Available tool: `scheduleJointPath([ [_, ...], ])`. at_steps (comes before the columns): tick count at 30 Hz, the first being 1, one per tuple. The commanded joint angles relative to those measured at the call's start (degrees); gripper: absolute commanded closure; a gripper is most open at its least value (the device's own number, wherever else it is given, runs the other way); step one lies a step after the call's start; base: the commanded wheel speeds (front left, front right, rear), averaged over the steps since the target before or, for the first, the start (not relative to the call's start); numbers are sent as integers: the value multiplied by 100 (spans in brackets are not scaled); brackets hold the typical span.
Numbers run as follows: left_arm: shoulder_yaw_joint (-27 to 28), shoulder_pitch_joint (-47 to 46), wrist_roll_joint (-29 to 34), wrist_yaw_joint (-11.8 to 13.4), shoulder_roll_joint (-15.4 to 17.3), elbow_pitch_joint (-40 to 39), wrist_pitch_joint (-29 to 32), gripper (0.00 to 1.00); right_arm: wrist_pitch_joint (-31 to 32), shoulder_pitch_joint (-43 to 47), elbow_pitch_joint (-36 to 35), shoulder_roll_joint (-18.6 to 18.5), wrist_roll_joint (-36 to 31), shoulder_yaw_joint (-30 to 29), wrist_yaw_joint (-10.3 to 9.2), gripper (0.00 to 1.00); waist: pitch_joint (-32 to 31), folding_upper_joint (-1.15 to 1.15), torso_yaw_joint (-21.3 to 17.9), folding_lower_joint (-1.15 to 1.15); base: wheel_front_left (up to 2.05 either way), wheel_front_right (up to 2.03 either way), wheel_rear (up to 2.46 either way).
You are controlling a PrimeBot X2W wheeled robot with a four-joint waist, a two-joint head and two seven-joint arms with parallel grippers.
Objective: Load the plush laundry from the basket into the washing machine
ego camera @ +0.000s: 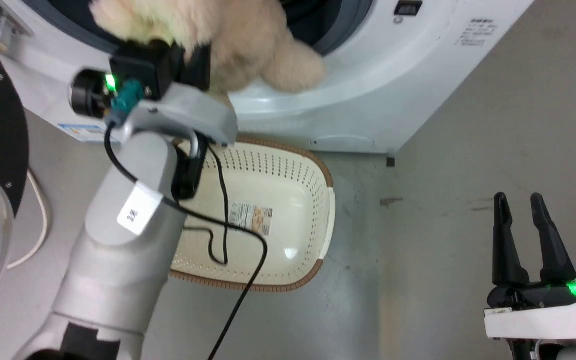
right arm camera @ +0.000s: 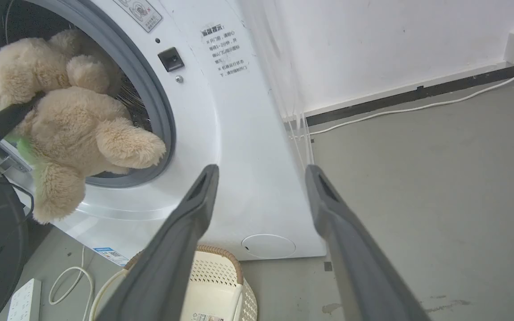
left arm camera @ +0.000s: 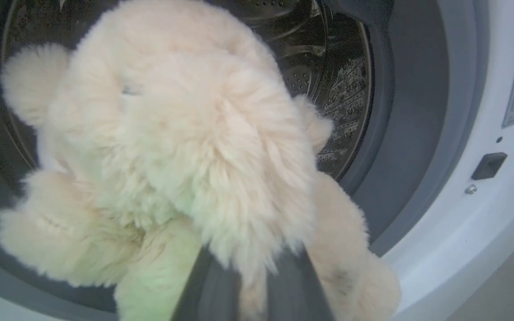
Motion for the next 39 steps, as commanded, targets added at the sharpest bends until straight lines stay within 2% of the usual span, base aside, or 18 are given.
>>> scheduleJointPath([
  [1, 73, -292, 109, -37, -6, -1, -33, 100, -24, -75, -52, -11, -29, -21, 5, 0, 236, 0, -23, -1, 0, 0, 0],
  [20, 527, -1760, 586, -139, 249, 357, -34, 100, -24, -143, -289, -11, 17, 37, 5, 0, 1113, 0, -345, -1, 0, 0, 0],
  [39, 749, -3296, 886, -188, 820, 796, -34, 100, -24, -150, -585, -11, 198, 128, 5, 0, 1956, 0, -834, -1, 0, 0, 0],
])
